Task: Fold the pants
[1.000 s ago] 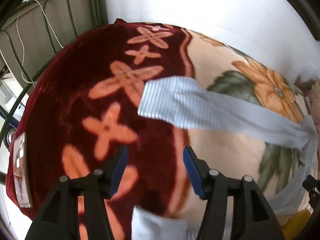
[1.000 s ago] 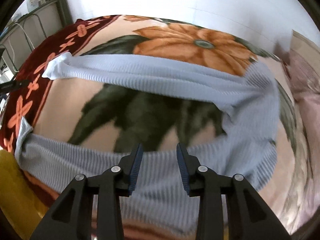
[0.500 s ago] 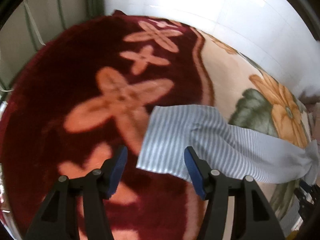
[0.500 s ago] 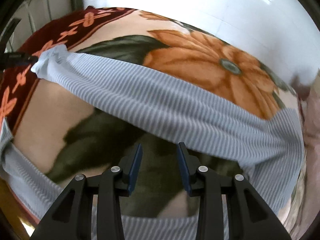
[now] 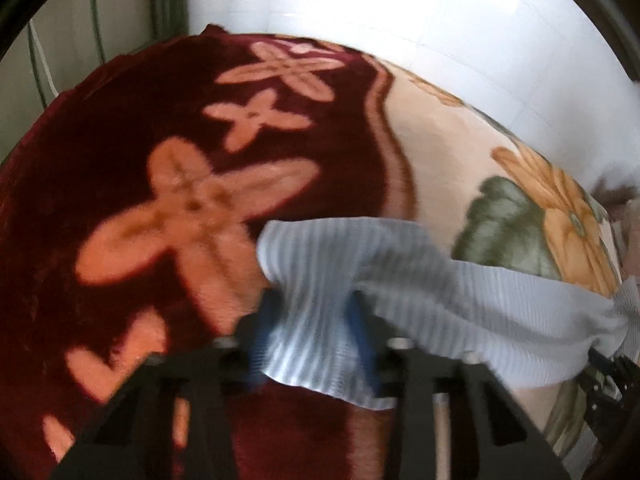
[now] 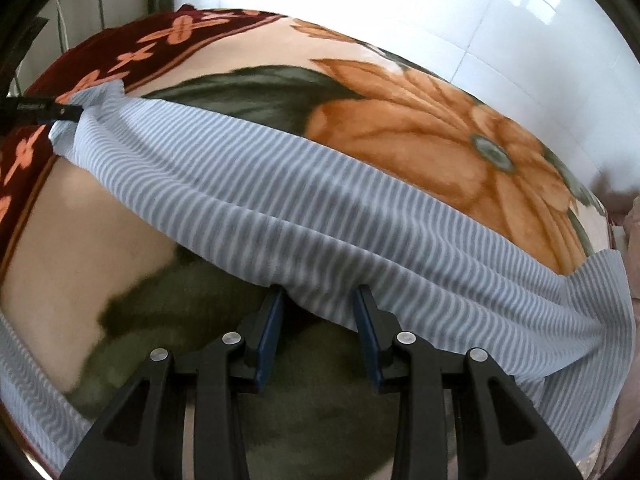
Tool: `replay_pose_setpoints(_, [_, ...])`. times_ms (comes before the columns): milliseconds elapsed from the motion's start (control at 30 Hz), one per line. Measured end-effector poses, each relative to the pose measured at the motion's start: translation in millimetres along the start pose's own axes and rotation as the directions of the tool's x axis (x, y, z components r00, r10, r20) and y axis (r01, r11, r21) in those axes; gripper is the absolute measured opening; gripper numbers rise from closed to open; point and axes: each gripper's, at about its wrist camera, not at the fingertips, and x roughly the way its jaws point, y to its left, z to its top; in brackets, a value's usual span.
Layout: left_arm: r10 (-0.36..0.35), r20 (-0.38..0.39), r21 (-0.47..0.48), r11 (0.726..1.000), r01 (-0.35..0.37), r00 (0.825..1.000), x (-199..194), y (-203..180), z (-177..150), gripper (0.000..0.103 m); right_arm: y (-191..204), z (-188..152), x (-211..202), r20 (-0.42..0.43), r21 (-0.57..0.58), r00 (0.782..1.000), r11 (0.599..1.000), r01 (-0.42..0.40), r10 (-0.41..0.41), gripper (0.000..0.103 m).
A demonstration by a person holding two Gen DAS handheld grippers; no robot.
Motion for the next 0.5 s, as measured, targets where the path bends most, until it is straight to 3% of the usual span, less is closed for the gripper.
replay_pose_setpoints(33, [-0.006, 0.004, 0.015, 1.0, 0.006, 1.0, -3, -3, 0, 0.016, 1, 1, -1, 0.005, 0.001, 1.0, 1.0, -0.003, 0.003, 0.017])
replay_pose_setpoints(67, [-0.005, 0.009, 0.026, 1.0, 0.004, 1.0, -6, -6, -1, 0.014, 1, 2, -3, 0.008, 0.001, 1.0, 1.0, -0.002, 0.002, 0.01])
replay_pose_setpoints(100, [0.005, 0.018, 0.037, 0.999, -0.006, 1.0, -10, -8, -1, 0.013, 2, 3, -6, 0.013, -0.001, 1.0, 1.0, 0.0, 0.0, 0.008])
replay_pose_setpoints(300, [0.047, 0.095, 0.04, 0.998, -0.051, 0.994, -50, -1, 9, 0.011, 9, 20, -44, 0.092, -0.001, 0.995, 0.999, -0.048, 0.048, 0.006])
replay_pose_setpoints(500, [0.148, 0.121, 0.022, 0.988, -0.152, 0.982, -72, 32, 23, 0.011, 44, 43, -61, 0.115, -0.04, 0.973, 0.98, -0.196, 0.199, 0.006])
